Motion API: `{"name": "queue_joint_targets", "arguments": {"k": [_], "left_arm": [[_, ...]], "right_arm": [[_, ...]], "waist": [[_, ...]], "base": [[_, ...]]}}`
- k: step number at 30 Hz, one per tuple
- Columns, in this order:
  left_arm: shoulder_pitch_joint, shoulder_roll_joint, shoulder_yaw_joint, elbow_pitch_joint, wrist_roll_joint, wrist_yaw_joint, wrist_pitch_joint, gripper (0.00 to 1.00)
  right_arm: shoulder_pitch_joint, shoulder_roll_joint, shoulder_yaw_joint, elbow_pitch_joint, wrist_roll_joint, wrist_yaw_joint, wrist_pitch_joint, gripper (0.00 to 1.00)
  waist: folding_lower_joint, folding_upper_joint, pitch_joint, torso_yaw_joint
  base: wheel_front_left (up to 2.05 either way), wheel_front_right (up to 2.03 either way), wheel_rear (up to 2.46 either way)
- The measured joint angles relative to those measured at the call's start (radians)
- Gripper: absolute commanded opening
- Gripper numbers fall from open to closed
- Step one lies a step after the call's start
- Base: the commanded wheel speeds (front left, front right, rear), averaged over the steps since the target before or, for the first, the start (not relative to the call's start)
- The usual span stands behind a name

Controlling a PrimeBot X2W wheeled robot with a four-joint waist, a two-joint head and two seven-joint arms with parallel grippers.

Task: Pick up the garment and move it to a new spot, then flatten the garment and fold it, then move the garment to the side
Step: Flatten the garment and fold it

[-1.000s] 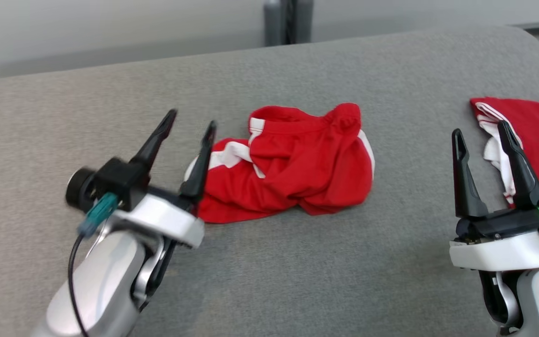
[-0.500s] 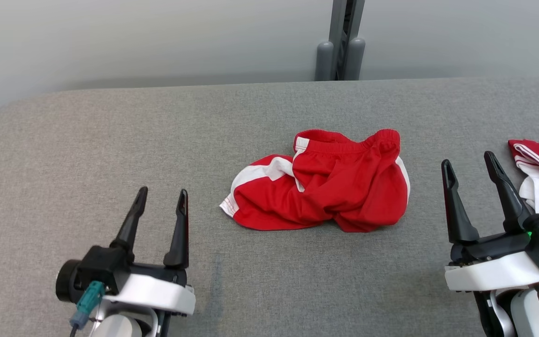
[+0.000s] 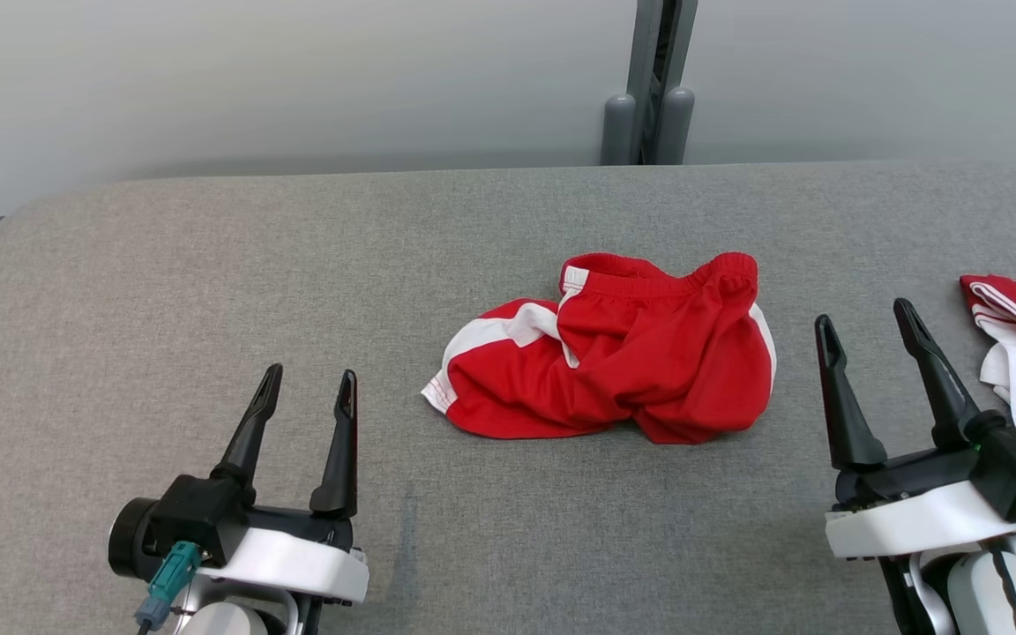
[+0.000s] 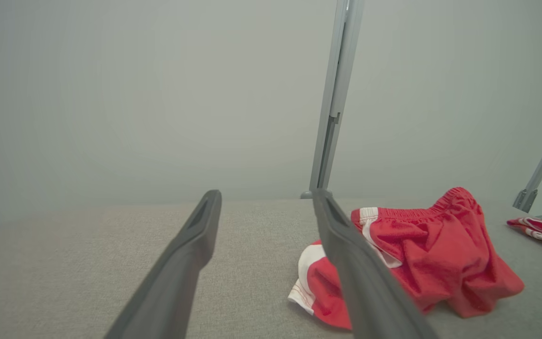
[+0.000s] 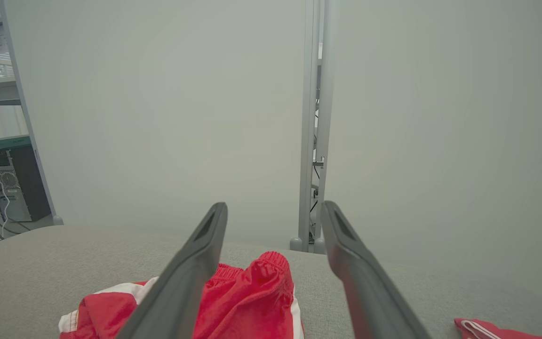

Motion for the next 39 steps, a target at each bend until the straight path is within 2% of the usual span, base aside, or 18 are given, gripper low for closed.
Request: {"name": "queue_joint_targets", "arguments": {"k": [3,6,14,21,31,39], "left_arm": [[0.000,-0.007,0.006,0.004,0.006,-0.009,0.000,1.00],[0.000,-0.017,0.002,0.013,0.014,-0.021,0.000,1.00],[-0.037,-0.024,-0.030,0.034,0.026,-0.044,0.000,1.00],[-0.064,-0.024,-0.089,0.045,-0.010,-0.030,0.000,1.00],[-0.089,-0.024,-0.132,0.051,-0.053,-0.008,0.000,1.00],[-0.099,-0.024,-0.161,0.051,-0.071,0.003,0.000,1.00]], "right_arm": [[-0.004,-0.006,0.017,0.021,0.000,0.000,0.004,1.00],[-0.042,-0.025,0.062,0.056,0.005,0.000,0.052,1.00],[-0.268,-0.137,0.239,0.151,0.128,0.000,0.273,1.00],[-0.464,-0.231,0.409,0.255,0.291,0.000,0.482,1.00],[-0.617,-0.300,0.517,0.400,0.435,0.000,0.622,1.00],[-0.688,-0.332,0.608,0.480,0.509,0.000,0.708,1.00]], "waist": [[0.0000,0.0000,0.003,0.003],[0.0000,0.0000,0.014,0.010],[0.0000,0.0000,0.058,0.064],[0.0000,0.0000,0.098,0.136],[0.0000,0.0000,0.141,0.232],[0.0000,0.0000,0.157,0.279]], "base": [[0.00,0.00,0.00],[0.00,0.00,0.00],[0.00,0.00,0.00],[0.00,0.00,0.00],[0.00,0.00,0.00],[0.00,0.00,0.00]]}}
